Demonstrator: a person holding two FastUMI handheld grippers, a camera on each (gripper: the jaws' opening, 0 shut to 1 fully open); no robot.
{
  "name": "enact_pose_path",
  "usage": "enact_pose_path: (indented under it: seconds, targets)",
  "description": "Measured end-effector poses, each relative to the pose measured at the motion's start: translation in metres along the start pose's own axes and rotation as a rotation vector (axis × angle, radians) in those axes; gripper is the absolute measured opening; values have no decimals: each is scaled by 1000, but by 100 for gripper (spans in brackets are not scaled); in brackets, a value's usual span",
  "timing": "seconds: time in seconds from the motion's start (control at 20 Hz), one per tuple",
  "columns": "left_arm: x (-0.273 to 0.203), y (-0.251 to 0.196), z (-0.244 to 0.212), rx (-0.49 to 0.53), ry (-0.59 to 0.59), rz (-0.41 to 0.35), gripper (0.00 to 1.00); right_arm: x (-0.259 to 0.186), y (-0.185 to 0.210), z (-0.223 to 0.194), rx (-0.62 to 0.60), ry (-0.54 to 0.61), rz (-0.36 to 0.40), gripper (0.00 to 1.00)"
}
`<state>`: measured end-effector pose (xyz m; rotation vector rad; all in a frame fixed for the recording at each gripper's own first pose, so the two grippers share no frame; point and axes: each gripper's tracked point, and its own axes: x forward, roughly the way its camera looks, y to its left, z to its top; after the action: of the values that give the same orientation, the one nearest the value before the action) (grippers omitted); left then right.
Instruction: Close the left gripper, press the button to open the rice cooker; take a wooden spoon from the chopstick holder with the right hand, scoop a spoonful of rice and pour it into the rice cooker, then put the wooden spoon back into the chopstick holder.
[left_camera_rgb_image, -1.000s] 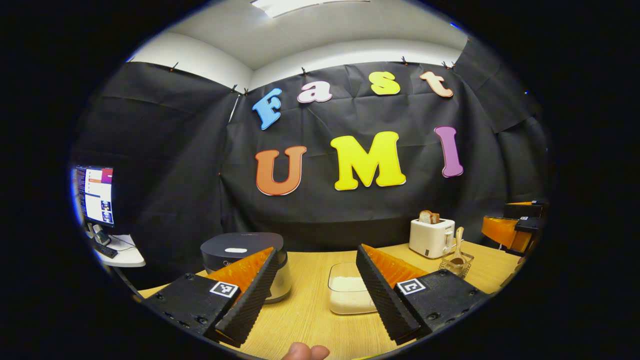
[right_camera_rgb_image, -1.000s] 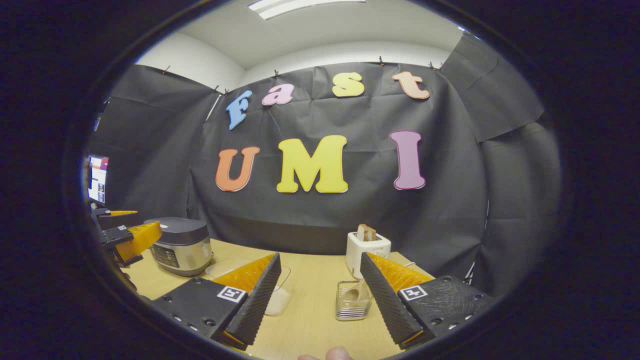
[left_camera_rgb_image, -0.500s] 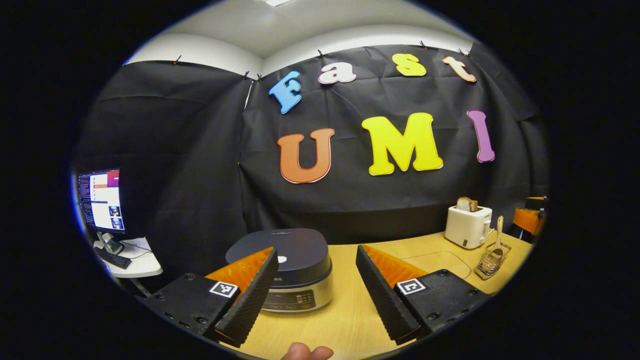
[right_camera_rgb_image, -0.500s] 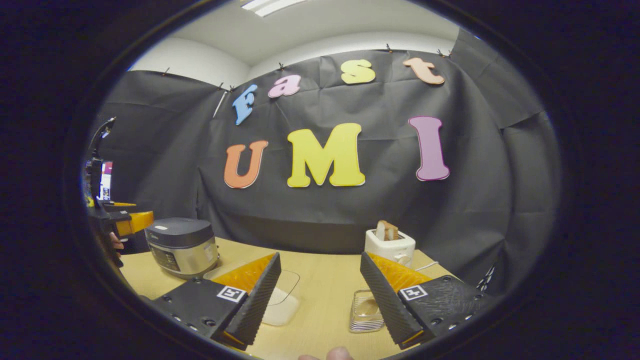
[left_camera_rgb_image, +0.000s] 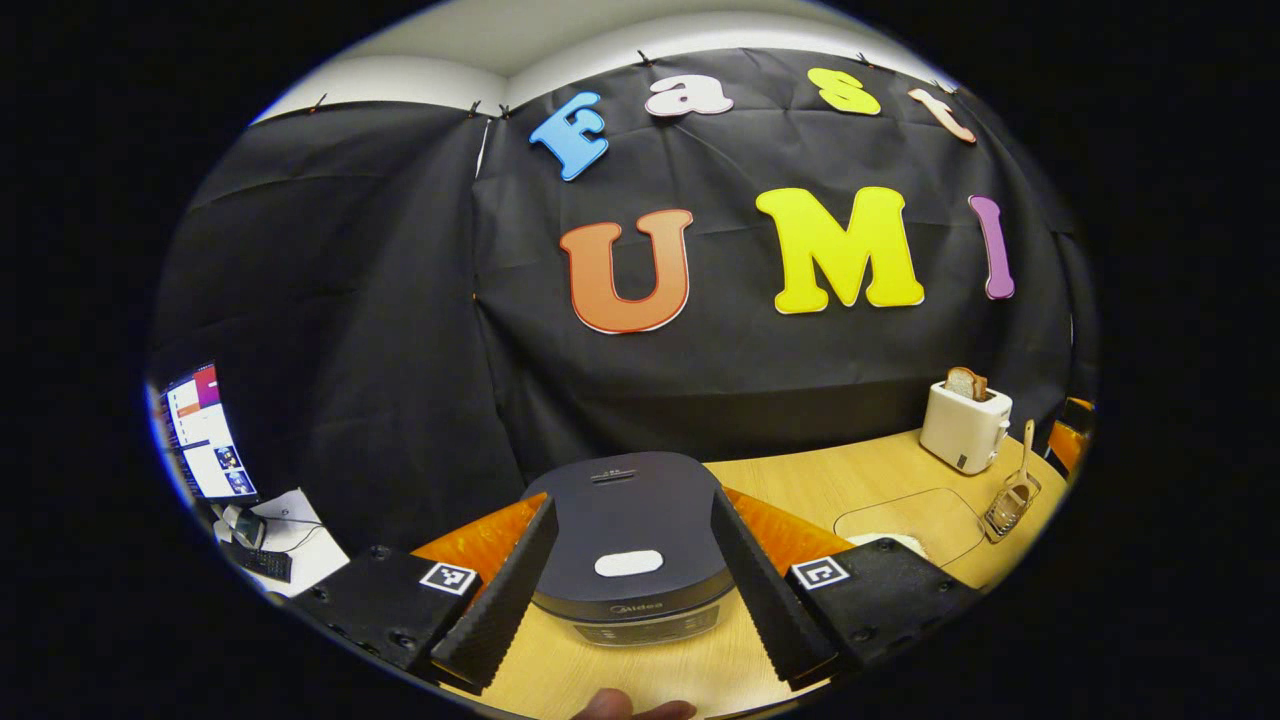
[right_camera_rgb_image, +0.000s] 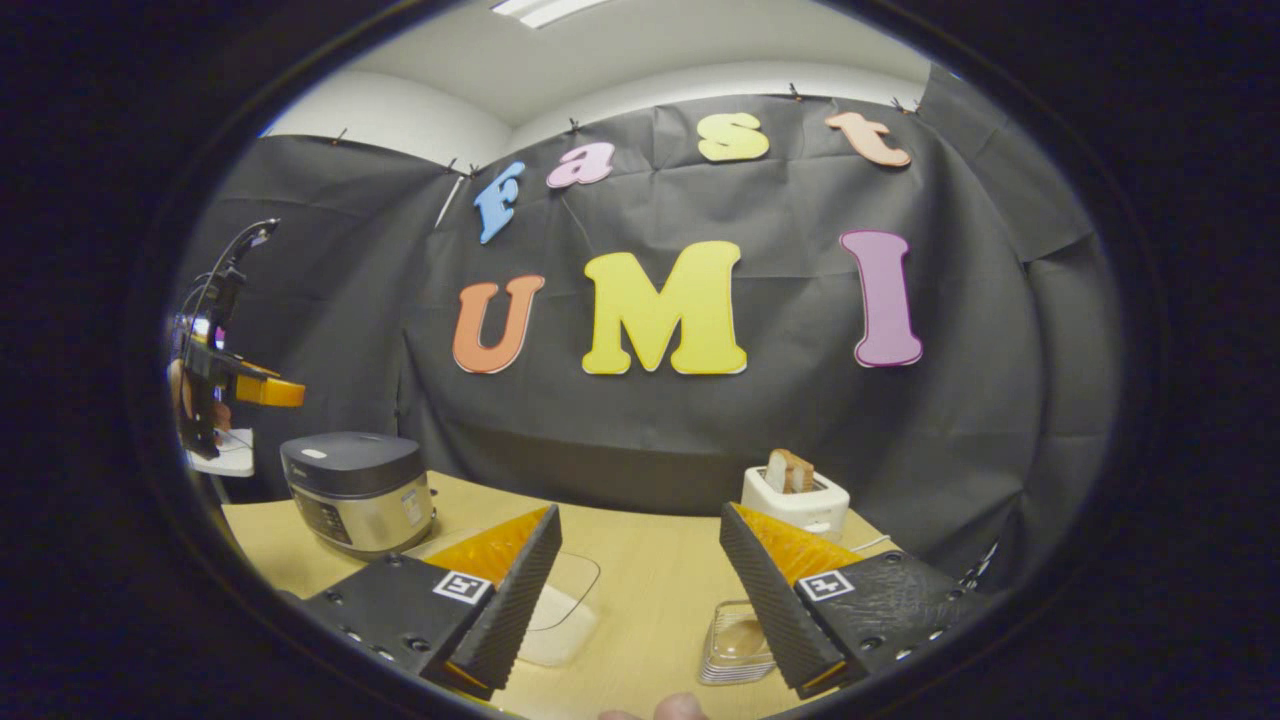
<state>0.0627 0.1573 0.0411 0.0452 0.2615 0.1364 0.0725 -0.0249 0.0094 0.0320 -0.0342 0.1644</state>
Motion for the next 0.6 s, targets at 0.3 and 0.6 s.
enact_pose_path:
  seconds: [0.3, 0.6]
  targets:
    - [-1, 27, 60, 25, 0, 40, 92, -8, -3, 14, -1, -29, 8, 94]
    - [-11, 40, 129, 67, -42, 92, 87, -14, -6, 20, 14, -35, 32, 94]
